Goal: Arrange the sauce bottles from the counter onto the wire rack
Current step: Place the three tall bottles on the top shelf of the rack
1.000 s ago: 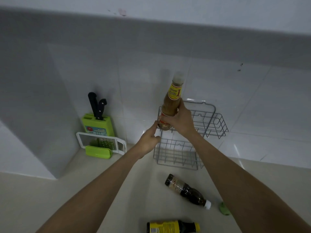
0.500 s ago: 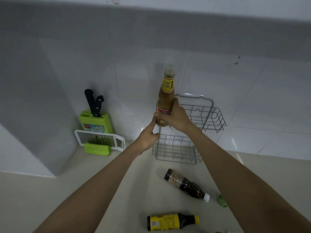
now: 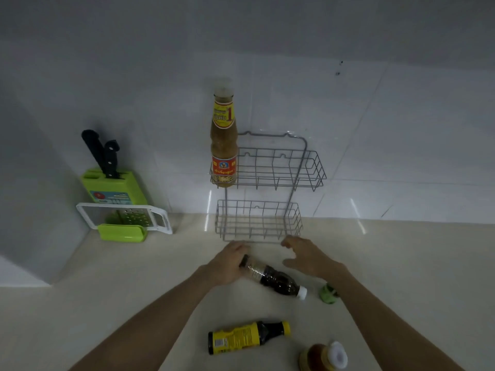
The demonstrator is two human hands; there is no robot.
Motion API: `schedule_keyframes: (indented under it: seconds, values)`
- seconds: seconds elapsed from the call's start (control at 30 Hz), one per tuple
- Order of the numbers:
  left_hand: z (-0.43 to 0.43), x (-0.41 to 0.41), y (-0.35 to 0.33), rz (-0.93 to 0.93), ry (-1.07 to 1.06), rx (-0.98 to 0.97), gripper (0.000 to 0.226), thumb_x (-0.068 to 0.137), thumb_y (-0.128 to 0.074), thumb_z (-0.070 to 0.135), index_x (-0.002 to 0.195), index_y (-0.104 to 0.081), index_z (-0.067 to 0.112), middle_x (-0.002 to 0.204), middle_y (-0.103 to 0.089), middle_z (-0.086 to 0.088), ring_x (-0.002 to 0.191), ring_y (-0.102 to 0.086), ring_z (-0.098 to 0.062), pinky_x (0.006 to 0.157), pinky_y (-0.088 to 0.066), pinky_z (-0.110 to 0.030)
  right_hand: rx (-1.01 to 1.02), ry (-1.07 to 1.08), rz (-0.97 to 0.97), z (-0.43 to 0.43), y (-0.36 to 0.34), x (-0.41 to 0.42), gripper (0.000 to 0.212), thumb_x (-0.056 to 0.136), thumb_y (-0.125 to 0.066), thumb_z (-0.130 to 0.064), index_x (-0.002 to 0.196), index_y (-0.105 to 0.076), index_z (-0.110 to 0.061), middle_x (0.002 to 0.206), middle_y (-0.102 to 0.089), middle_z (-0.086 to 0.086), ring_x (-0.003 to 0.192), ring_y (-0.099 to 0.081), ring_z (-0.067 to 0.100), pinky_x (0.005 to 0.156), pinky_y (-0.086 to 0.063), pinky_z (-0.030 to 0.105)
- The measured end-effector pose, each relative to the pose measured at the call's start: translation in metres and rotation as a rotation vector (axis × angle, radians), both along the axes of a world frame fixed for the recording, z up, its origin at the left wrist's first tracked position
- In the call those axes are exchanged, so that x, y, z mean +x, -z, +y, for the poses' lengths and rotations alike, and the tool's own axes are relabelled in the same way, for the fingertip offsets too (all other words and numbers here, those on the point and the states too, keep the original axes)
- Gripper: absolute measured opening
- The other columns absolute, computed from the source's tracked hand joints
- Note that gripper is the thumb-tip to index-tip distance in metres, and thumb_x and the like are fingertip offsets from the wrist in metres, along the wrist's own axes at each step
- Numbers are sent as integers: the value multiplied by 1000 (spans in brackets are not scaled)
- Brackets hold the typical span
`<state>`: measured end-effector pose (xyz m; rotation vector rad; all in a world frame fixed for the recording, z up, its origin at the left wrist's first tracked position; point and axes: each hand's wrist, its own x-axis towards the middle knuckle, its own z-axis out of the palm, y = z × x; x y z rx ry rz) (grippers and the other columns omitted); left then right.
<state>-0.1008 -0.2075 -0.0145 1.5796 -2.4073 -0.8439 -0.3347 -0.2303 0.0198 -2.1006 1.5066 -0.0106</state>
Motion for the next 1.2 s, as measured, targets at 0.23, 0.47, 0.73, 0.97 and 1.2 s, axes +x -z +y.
schedule_keyframes:
  seconds: [0.23,0.47,0.73,0.97,1.2]
  values:
    - [1,-27,43,-394,133,-129,68,88,-55,18,148,-22,12,154,-25,-7,143,-21,-23,117,-21,-34,273,-4,202,13,50,-16,85,68,-84,-20,134,-33,-6,127,-49,18,114,-52,35,90,-51,45]
    - [-5,-32,55,-320,144,-132,58,91,-56,26,140,-33,7,142,-39,-12,125,-42,-24,104,-36,-31,261,12,143,6,58,-27,91,68,-85,-23,138,-29,-8,132,-47,17,122,-48,35,96,-46,43]
    - [17,-11,33,254,-246,439,45,88,-65,33,126,-54,13,118,-58,-5,103,-55,-14,81,-45,-19,250,286,-240,9,36,-36,107,70,-84,-40,149,-17,-12,145,-38,14,132,-39,28,104,-37,35]
    - [38,5,-3,962,-454,1037,47,82,-69,34,121,-63,8,120,-69,-12,110,-66,-21,90,-53,-29,457,724,-809,30,3,-12,93,73,-78,-48,144,-29,-14,140,-47,12,114,-58,27,83,-56,37]
    - [45,0,-52,1282,-371,1098,48,90,-61,39,126,-60,8,133,-57,-24,124,-56,-34,96,-53,-36,385,413,-1106,26,-68,20,52,75,-81,-24,119,-55,-17,116,-70,9,99,-71,24,79,-60,42]
